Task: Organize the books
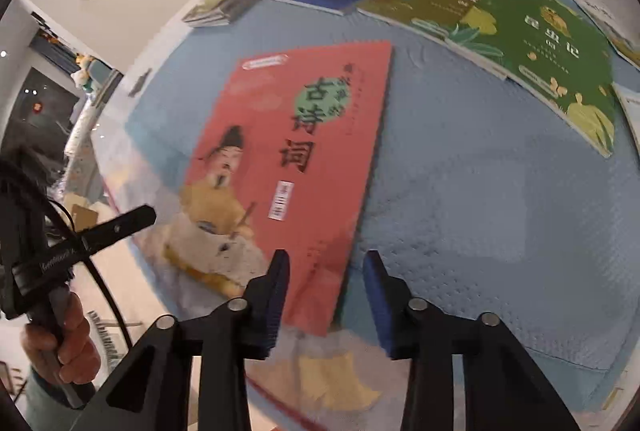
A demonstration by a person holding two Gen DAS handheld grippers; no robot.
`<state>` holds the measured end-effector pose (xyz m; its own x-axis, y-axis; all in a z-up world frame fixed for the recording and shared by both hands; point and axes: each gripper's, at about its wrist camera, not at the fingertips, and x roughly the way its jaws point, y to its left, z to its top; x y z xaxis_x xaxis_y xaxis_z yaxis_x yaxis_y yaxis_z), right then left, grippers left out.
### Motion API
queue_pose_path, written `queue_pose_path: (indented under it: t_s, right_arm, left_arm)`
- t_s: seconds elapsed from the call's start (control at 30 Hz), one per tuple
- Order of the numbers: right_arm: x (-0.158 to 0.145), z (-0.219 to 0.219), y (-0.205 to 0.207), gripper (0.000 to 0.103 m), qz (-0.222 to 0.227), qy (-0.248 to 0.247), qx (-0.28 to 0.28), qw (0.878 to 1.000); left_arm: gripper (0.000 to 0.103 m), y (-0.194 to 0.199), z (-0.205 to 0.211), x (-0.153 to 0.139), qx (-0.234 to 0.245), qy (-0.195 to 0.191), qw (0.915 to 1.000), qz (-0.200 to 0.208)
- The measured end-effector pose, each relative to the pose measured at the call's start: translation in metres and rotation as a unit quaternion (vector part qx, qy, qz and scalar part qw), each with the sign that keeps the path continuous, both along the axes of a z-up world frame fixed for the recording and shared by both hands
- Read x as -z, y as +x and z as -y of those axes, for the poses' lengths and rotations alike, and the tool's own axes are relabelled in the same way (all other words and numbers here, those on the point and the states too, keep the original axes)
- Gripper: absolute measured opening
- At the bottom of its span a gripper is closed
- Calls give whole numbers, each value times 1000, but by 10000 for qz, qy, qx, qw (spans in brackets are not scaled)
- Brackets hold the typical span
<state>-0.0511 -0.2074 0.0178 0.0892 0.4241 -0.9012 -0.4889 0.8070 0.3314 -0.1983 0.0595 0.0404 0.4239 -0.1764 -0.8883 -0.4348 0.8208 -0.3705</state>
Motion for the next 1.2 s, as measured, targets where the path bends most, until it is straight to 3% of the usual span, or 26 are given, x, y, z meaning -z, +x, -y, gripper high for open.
queue_pose_path:
  t_s: [0.07, 0.3, 0.47, 0.6, 0.67, 0.73, 0.77, 0.93, 1.03, 1.13, 1.2]
  right_arm:
    - [10, -4, -4, 36, -47, -66, 10, 10000]
    - [8, 0, -25, 35, -103, 110, -62, 9999]
    - [8, 29, -24, 35, -310, 338, 209, 9987]
    - [12, 45, -24, 36, -549, 660, 398, 9955]
    - [10, 47, -25, 36, -552, 702, 391, 9952]
    - [10, 47, -26, 36, -533, 733, 363, 9952]
    - [11, 49, -25, 36, -552, 769, 377, 9948]
    - [14, 61, -22, 36, -810, 1029, 531, 9900]
    - [11, 65, -21, 38, -1072, 1182, 588, 9854]
    - [3, 76, -21, 42, -1191, 1427, 673, 9803]
    - [3, 87, -20, 66, -1375, 1683, 795, 9729]
  left_arm:
    - [31, 3, 4, 7, 101, -58, 9998, -150]
    - [32, -3, 20, 4, 519, -254, 9983, -49]
    - [32, -24, 19, -6, 600, -1291, 9885, 513]
    - [32, -30, 18, -18, 340, -2149, 9685, 1213]
    - [32, -27, 26, -25, 357, -1820, 9748, 1243]
    - [16, -18, 43, -22, 495, -1046, 9890, 918]
    - [12, -14, 46, -18, 554, -897, 9913, 783]
    - [11, 1, 63, -7, 608, -989, 9903, 764]
    - [11, 1, 60, -13, 485, -1456, 9835, 960]
    - [11, 1, 49, -17, 318, -2163, 9688, 1170]
    - [11, 4, 44, -19, 232, -2536, 9587, 1270]
